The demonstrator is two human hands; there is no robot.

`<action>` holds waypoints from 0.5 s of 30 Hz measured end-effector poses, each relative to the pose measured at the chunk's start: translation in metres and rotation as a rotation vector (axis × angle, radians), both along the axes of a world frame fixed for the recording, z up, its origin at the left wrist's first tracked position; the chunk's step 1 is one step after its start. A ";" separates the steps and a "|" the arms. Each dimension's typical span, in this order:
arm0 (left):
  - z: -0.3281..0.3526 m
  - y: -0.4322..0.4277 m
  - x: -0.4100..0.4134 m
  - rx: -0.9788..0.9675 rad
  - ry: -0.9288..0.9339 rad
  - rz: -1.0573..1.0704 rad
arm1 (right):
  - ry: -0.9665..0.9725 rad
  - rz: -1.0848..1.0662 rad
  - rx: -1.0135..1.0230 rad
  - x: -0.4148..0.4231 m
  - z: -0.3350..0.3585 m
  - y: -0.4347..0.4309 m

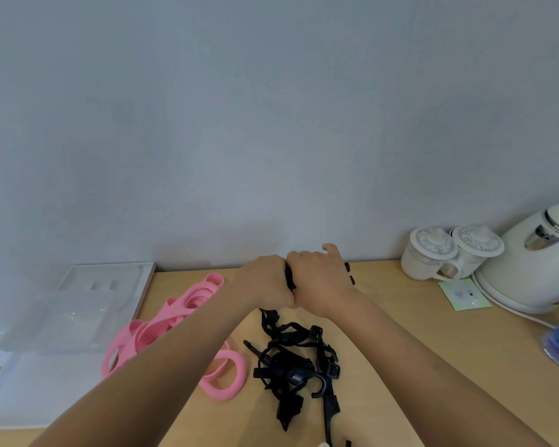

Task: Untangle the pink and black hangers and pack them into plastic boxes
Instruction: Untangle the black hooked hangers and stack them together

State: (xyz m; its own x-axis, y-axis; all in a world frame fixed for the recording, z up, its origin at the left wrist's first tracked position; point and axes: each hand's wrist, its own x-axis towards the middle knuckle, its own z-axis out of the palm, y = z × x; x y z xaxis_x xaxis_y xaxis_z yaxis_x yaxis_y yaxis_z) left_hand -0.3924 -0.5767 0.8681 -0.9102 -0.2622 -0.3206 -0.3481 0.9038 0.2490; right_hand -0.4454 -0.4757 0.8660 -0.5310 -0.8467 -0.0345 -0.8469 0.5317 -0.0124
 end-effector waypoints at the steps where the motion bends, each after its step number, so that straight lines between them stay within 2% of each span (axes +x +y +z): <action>1: 0.000 0.001 0.000 0.048 0.036 0.022 | 0.005 -0.011 -0.020 -0.001 0.002 0.000; 5: 0.001 0.002 0.001 0.114 0.165 0.103 | 0.021 -0.003 -0.065 -0.005 0.008 0.001; 10: -0.002 -0.001 -0.003 0.001 0.133 0.065 | 0.000 0.038 0.005 -0.007 0.008 0.004; 12: -0.003 -0.003 -0.004 -0.035 0.153 0.069 | -0.116 0.061 -0.035 -0.011 0.004 0.008; 15: -0.002 -0.015 -0.005 0.008 0.186 0.142 | -0.519 0.009 -0.225 -0.022 0.003 0.023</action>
